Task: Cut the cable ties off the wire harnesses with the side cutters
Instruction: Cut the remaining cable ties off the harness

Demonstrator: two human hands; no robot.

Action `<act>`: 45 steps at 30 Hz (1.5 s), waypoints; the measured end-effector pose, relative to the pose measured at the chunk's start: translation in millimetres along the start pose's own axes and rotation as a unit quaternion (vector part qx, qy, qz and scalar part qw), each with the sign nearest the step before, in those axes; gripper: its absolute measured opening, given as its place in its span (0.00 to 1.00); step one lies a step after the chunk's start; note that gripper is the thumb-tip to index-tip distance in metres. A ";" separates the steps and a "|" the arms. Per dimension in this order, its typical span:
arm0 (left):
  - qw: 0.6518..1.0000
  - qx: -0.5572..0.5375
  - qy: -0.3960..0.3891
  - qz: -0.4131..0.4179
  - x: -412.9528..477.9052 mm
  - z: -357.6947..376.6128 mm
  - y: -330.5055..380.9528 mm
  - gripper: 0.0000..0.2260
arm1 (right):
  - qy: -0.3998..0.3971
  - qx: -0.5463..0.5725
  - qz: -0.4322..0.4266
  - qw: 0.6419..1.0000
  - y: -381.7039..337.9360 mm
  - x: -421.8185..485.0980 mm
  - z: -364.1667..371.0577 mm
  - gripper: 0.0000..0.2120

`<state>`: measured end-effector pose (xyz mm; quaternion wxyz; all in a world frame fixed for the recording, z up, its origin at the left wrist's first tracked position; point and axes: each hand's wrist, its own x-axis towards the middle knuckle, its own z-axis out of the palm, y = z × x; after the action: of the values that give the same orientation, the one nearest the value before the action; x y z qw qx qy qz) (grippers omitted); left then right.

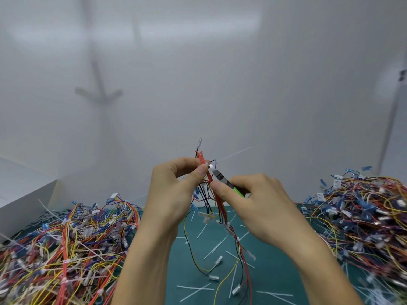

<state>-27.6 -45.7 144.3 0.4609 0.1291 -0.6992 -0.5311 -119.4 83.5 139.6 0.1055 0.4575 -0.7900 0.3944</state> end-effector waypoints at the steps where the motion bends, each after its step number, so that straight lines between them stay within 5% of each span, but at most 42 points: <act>1: 1.000 0.007 0.001 0.004 -0.1 -0.1 0.0 0.03 | -0.002 0.005 -0.001 1.000 0.5 0.4 0.4 0.33; 15: 0.981 0.179 0.057 0.053 -1.8 4.1 5.1 0.02 | -0.012 0.000 0.004 1.000 2.5 0.2 -0.2 0.33; 29: 0.988 0.144 0.060 0.020 0.1 4.0 -4.3 0.04 | -0.006 -0.007 0.002 1.000 1.9 2.5 5.4 0.24; 45: 0.992 0.119 0.037 0.019 3.1 8.3 -3.2 0.06 | 0.003 -0.035 -0.011 0.999 11.0 5.7 0.1 0.29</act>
<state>-36.8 -43.9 143.0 0.4776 0.1890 -0.7425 -0.4299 -131.4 82.8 136.7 0.1277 0.4608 -0.7979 0.3671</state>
